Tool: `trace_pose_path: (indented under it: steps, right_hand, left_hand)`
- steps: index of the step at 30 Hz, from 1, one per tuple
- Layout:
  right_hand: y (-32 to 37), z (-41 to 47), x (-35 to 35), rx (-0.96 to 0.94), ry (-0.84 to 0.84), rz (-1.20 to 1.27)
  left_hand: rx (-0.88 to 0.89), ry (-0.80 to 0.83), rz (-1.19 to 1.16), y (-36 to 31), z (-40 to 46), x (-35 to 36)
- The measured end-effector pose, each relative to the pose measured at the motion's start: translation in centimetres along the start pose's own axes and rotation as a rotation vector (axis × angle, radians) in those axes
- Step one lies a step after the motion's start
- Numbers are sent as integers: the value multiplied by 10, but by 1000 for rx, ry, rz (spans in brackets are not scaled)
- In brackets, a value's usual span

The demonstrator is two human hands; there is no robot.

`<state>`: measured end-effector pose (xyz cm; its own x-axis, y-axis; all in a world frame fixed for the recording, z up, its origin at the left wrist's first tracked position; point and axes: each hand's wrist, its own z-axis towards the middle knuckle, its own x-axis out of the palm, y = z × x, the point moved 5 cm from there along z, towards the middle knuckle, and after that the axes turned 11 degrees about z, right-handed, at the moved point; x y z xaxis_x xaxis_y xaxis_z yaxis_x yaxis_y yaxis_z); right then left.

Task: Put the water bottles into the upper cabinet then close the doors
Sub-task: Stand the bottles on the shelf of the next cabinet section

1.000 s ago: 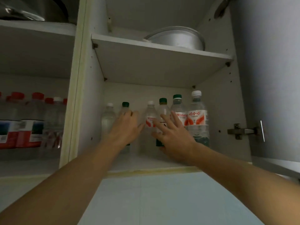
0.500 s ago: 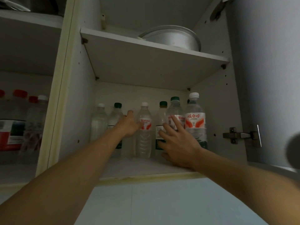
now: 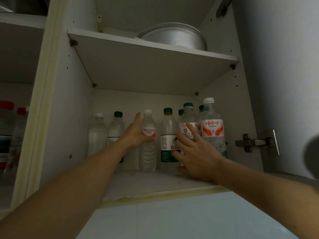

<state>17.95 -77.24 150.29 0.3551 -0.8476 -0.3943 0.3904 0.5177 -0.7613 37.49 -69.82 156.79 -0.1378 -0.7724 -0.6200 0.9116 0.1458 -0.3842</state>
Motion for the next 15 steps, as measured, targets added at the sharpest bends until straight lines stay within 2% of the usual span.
trace_pose_path:
  steps: [7,11,15]
  right_hand:
    - [-17,-14,15,25,49,22]
    - [-24,-18,21,45,107,-2]
    - [-21,-8,14,102,33,121]
  left_hand:
    - [111,-26,9,1,3,4]
    - [108,-33,5,1,4,5]
    - [91,-34,43,2,5,7]
